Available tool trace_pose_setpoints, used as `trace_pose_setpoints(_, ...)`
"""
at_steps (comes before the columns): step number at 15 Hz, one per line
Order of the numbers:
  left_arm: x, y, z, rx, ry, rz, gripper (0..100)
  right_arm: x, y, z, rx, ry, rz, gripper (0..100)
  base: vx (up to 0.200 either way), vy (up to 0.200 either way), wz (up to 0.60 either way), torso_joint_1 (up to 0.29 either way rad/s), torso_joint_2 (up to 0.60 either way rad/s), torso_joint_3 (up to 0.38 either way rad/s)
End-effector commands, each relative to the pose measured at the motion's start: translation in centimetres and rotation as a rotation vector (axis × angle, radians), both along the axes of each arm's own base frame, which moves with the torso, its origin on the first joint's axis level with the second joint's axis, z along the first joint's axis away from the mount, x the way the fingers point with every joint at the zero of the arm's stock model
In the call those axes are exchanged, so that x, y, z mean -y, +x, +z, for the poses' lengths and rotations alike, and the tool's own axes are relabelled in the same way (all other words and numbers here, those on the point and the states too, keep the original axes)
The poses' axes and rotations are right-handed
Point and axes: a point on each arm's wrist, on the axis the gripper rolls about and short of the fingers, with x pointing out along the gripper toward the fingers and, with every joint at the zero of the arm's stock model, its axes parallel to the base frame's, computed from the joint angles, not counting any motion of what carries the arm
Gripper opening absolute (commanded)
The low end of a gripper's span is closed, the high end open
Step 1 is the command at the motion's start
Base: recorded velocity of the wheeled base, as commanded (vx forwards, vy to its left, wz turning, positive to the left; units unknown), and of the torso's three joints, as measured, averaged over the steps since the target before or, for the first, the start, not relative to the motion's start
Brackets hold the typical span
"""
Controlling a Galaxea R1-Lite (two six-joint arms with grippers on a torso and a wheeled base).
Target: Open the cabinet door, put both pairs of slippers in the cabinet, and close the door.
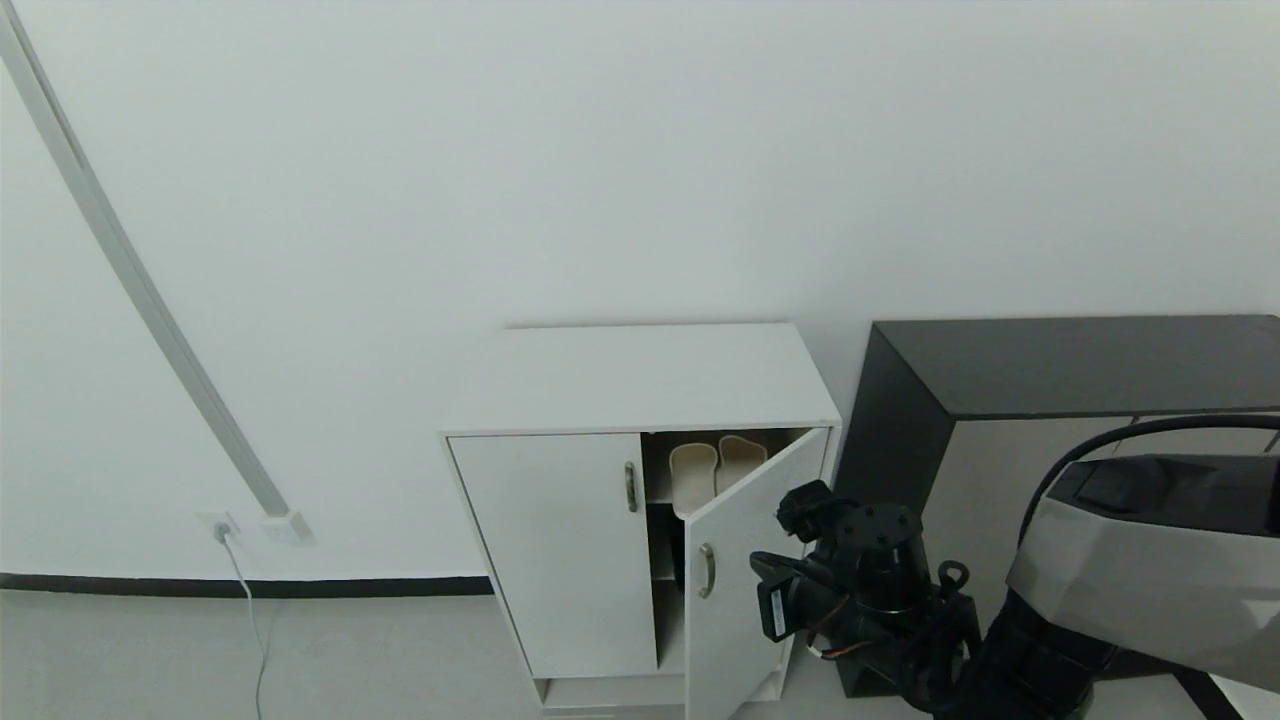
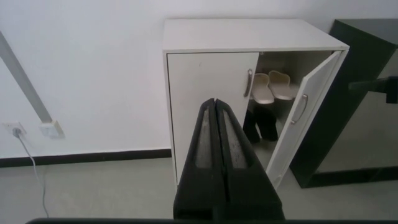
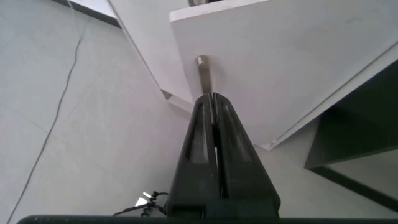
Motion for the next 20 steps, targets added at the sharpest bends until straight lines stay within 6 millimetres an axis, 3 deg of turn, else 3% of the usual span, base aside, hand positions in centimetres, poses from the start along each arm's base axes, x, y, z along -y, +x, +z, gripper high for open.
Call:
trace_pose_setpoints(1, 0.0, 0.0, 0.0, -0.001, 0.000, 0.000, 0, 0.5, -1.1, -1.0, -0.024, -0.020, 0.009, 0, 0.200, 0.000, 0.00, 0.002, 0.00, 0.007)
trace_pose_setpoints(6, 0.0, 0.0, 0.0, -0.001, -0.001, 0.000, 0, 0.8, -1.9, -2.2, -0.035, -0.031, 0.015, 0, 0.200, 0.000, 0.00, -0.004, 0.00, 0.005)
trace_pose_setpoints(11, 0.0, 0.0, 0.0, -0.001, -0.001, 0.002, 0, 1.1, -2.0, -3.8, -0.017, -0.017, 0.011, 0, 0.000, 0.000, 0.00, 0.000, 0.00, 0.000)
trace_pose_setpoints(20, 0.0, 0.0, 0.0, -0.001, -0.003, 0.002, 0, -0.3, 1.8, -5.4, 0.014, 0.008, -0.024, 0, 0.000, 0.000, 0.00, 0.000, 0.00, 0.000)
